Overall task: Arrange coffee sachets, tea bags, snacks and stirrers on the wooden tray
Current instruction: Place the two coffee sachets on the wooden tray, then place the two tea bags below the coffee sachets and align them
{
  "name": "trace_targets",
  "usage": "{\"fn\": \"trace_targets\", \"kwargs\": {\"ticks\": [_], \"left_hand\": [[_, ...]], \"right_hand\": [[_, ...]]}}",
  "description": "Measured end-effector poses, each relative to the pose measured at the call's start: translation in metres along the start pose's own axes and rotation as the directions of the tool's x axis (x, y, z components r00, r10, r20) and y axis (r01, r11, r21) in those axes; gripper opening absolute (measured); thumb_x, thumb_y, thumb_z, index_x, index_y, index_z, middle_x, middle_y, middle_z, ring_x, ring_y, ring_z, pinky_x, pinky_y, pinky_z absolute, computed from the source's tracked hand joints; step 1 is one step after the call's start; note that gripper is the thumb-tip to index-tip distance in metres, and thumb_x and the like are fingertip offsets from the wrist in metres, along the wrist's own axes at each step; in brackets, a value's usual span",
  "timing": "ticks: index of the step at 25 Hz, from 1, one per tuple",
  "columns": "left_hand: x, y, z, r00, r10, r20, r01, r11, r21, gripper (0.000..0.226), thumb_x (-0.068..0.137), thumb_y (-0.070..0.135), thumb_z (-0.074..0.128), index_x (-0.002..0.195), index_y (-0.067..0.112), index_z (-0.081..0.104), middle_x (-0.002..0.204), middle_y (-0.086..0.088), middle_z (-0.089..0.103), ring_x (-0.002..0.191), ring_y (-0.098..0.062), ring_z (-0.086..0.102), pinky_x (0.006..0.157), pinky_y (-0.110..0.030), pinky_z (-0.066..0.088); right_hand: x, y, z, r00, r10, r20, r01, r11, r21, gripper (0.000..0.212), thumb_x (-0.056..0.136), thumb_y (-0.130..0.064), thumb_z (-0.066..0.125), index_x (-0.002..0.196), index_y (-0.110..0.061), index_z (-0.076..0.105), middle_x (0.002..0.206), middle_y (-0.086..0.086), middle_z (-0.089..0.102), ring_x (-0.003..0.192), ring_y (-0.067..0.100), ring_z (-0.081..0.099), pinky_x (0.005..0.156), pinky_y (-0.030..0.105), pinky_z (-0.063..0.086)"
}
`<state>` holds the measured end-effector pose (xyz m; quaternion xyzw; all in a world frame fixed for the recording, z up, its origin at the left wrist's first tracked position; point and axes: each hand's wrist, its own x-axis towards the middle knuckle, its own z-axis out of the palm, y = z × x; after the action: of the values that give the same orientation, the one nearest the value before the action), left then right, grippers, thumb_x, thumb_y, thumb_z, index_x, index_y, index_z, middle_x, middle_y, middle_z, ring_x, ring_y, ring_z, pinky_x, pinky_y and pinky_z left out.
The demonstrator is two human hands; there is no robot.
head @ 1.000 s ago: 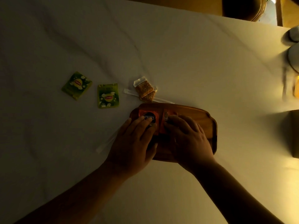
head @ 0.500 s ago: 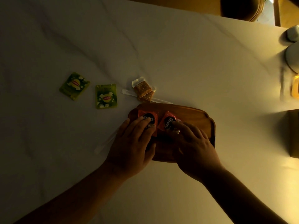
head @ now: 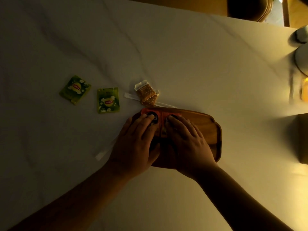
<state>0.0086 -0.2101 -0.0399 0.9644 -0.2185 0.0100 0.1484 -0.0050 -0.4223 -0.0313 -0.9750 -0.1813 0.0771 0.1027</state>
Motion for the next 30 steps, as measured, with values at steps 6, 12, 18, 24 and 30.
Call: {"fn": "trace_targets", "kwargs": {"ticks": [6,12,18,24,30], "left_hand": [[0.001,-0.003,0.007,1.000,0.008,-0.014,-0.008,1.000,0.008,0.062,0.096,0.049,0.051,0.147,0.015,0.049,0.157,-0.010,0.044,0.148,-0.030,0.037,0.119,-0.055,0.029],[0.001,-0.003,0.012,0.998,0.014,-0.055,-0.014,1.000,0.004,0.062,0.096,0.049,0.049,0.147,0.013,0.049,0.159,-0.010,0.042,0.152,-0.029,0.029,0.123,-0.057,0.021],[0.001,-0.005,0.015,0.998,0.023,-0.054,-0.024,1.000,-0.019,0.063,0.096,0.049,0.050,0.147,0.013,0.047,0.159,-0.010,0.041,0.153,-0.029,0.028,0.123,-0.057,0.021],[0.002,-0.001,0.007,0.999,0.029,-0.028,-0.029,0.999,-0.027,0.061,0.096,0.047,0.052,0.146,0.011,0.051,0.158,-0.011,0.043,0.153,-0.029,0.029,0.123,-0.057,0.021],[0.004,-0.042,-0.040,0.964,-0.145,-0.222,0.138,0.989,-0.046,0.049,0.100,0.038,0.053,0.141,0.012,0.056,0.152,-0.012,0.051,0.145,-0.030,0.043,0.117,-0.054,0.034]], "right_hand": [[0.004,-0.002,0.007,0.996,0.057,-0.073,-0.056,0.998,0.025,0.064,0.102,-0.054,0.038,0.158,-0.024,0.028,0.165,0.002,0.030,0.157,0.022,0.011,0.126,0.038,0.002],[0.006,-0.002,0.008,0.995,0.041,-0.090,-0.038,0.999,0.037,0.063,0.104,-0.053,0.032,0.158,-0.022,0.029,0.165,0.004,0.031,0.157,0.024,0.013,0.126,0.045,0.012],[0.005,-0.001,0.010,0.994,0.037,-0.105,-0.032,0.998,0.048,0.063,0.103,-0.052,0.038,0.158,-0.022,0.028,0.165,0.003,0.030,0.157,0.024,0.012,0.125,0.046,0.014],[0.003,-0.002,0.006,0.997,0.040,-0.067,-0.036,0.997,0.064,0.063,0.103,-0.053,0.036,0.158,-0.021,0.029,0.165,0.004,0.030,0.157,0.025,0.013,0.125,0.048,0.016],[0.038,-0.043,-0.030,0.979,0.091,-0.183,-0.051,0.975,0.214,0.055,0.093,-0.041,0.051,0.145,-0.022,0.050,0.148,0.005,0.054,0.141,0.029,0.039,0.112,0.052,0.039]]}}
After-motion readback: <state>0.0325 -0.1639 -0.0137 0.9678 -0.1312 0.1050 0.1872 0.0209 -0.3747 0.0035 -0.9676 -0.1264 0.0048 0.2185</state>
